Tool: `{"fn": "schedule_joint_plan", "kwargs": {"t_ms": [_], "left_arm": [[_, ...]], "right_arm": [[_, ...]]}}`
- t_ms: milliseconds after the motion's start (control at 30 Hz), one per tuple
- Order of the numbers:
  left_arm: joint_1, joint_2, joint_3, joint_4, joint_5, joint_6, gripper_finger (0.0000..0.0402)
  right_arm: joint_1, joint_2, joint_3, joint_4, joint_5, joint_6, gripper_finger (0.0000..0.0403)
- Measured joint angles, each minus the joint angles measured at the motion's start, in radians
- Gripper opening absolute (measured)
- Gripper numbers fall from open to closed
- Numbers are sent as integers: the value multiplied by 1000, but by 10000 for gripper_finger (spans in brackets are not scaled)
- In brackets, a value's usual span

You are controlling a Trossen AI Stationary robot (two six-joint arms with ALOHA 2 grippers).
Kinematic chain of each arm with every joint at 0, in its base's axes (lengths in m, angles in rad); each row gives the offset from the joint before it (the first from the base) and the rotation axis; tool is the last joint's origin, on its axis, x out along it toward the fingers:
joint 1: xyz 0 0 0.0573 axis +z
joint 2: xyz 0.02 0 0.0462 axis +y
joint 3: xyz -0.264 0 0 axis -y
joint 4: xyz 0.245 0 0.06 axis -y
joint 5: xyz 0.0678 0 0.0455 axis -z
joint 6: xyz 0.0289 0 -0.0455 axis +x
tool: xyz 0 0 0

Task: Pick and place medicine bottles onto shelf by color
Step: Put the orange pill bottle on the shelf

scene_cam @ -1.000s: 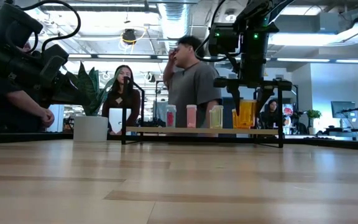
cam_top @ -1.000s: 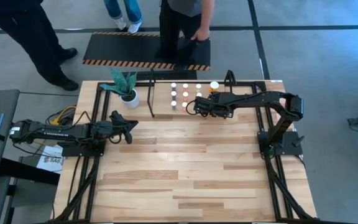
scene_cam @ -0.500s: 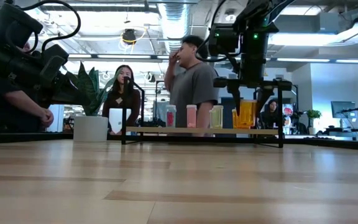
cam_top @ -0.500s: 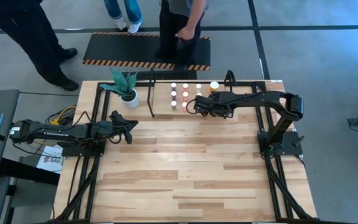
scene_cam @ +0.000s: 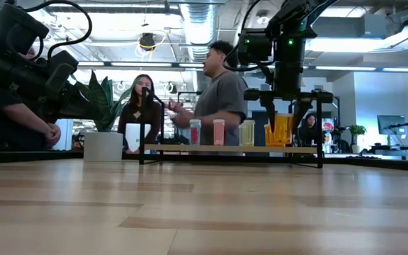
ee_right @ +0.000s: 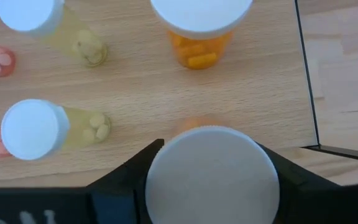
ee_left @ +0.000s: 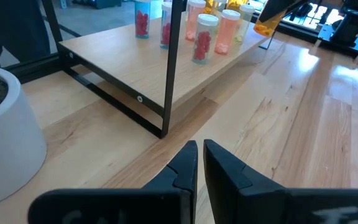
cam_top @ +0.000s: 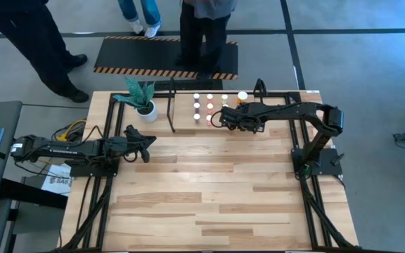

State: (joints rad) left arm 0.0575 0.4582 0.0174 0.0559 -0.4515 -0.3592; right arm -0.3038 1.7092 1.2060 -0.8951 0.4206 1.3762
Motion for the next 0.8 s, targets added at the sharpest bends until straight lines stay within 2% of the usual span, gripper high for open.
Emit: {"fn": "schedule_joint_plan", "kwargs": {"t_ms": [200, 500, 800], "left_arm": [[0, 0, 0, 0, 0, 0, 13], [0, 0, 0, 0, 0, 0, 13], [0, 0, 0, 0, 0, 0, 13]], "right_arm": [[0, 0, 0, 10, 0, 1, 224], [10, 0, 0, 55, 0, -2, 207], [6, 17, 1, 66, 2, -92, 211]]}}
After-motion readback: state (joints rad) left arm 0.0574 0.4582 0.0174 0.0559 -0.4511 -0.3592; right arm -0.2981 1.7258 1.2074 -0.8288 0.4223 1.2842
